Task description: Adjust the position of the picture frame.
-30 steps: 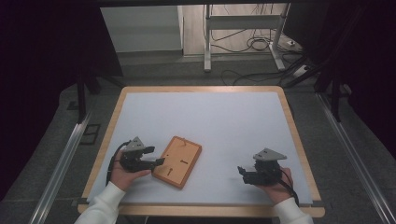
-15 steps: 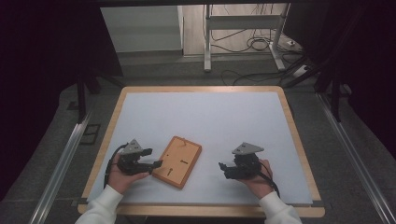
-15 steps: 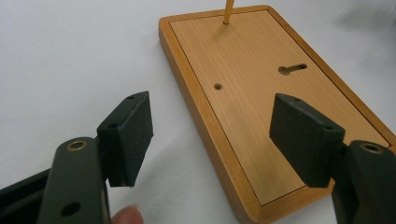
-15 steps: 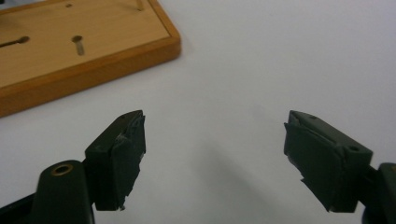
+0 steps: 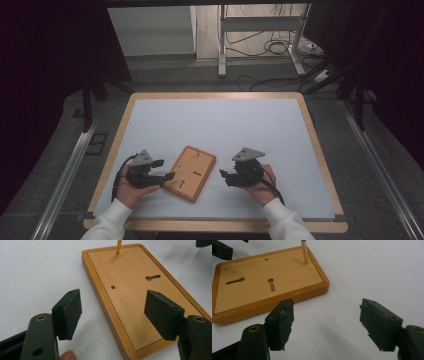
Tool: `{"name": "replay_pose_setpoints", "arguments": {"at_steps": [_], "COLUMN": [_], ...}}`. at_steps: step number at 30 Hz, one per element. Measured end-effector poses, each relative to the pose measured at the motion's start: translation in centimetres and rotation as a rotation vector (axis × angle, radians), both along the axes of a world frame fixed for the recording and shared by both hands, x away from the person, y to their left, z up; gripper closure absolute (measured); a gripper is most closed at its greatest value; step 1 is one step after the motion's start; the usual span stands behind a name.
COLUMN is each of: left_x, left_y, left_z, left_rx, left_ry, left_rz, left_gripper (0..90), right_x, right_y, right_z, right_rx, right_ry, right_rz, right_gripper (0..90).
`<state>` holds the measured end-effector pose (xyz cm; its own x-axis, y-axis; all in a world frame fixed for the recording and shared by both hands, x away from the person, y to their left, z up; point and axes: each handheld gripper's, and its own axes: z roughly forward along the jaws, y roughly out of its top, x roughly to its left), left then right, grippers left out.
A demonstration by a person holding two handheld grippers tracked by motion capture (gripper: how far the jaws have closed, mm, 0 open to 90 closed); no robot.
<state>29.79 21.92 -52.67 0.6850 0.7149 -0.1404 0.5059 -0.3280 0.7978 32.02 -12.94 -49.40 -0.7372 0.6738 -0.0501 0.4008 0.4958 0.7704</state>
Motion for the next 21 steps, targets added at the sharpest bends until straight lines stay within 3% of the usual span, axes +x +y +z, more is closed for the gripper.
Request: {"name": "replay_pose_setpoints", "arguments": {"at_steps": [7, 14, 21], "left_x": [0.0, 0.0, 0.0], "left_y": [0.0, 0.0, 0.1], "left_z": [0.0, -0.1, -0.1], "left_rx": [-0.004, -0.006, -0.009], "left_ry": [0.001, 0.004, 0.003], "left_rz": [-0.002, -0.003, 0.004], "left_gripper": [29.7, 29.7, 29.7], "right_x": [0.7, 2.0, 3.5], "right_y": [1.9, 5.1, 7.9], "right_z": [-0.1, 0.0, -1.1], "right_rx": [0.01, 0.012, 0.002], "right_ry": [0.004, 0.006, 0.013], "right_rz": [0.036, 0.075, 0.086], "right_gripper": [32.3, 34.9, 40.3]}}
